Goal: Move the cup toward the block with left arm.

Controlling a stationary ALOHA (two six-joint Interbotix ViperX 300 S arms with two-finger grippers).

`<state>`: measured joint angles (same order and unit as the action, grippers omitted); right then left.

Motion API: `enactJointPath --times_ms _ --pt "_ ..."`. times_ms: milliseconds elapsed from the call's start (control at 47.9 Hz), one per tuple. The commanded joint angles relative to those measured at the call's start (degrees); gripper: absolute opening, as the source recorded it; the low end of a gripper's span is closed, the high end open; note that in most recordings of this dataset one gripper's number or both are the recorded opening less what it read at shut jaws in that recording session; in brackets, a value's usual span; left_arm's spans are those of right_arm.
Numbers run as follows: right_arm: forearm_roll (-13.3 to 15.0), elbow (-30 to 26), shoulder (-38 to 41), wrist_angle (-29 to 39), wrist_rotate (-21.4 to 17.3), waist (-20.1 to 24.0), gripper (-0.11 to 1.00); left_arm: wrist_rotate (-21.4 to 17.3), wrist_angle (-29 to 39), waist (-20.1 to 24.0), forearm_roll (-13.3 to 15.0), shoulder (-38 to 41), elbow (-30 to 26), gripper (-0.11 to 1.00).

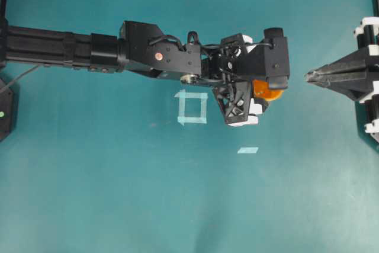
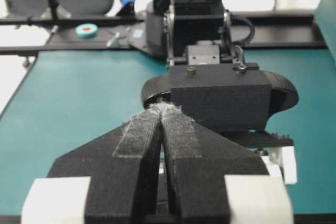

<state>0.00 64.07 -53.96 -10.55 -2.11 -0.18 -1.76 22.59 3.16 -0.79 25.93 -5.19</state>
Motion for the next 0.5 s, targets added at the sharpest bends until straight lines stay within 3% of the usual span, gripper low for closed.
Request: enactJointPath --times_ms 0,480 --pt "0.09 -1.76 -0.09 -0.09 0.09 0.0 0.0 0.18 -0.26 -0.44 -0.18 -1.58 -0.7 0.67" --pt "0.09 -1.76 -0.09 0.26 0.09 -0.09 0.0 0.09 -0.35 -0.44 -0.18 -1.67 -0.26 0.67"
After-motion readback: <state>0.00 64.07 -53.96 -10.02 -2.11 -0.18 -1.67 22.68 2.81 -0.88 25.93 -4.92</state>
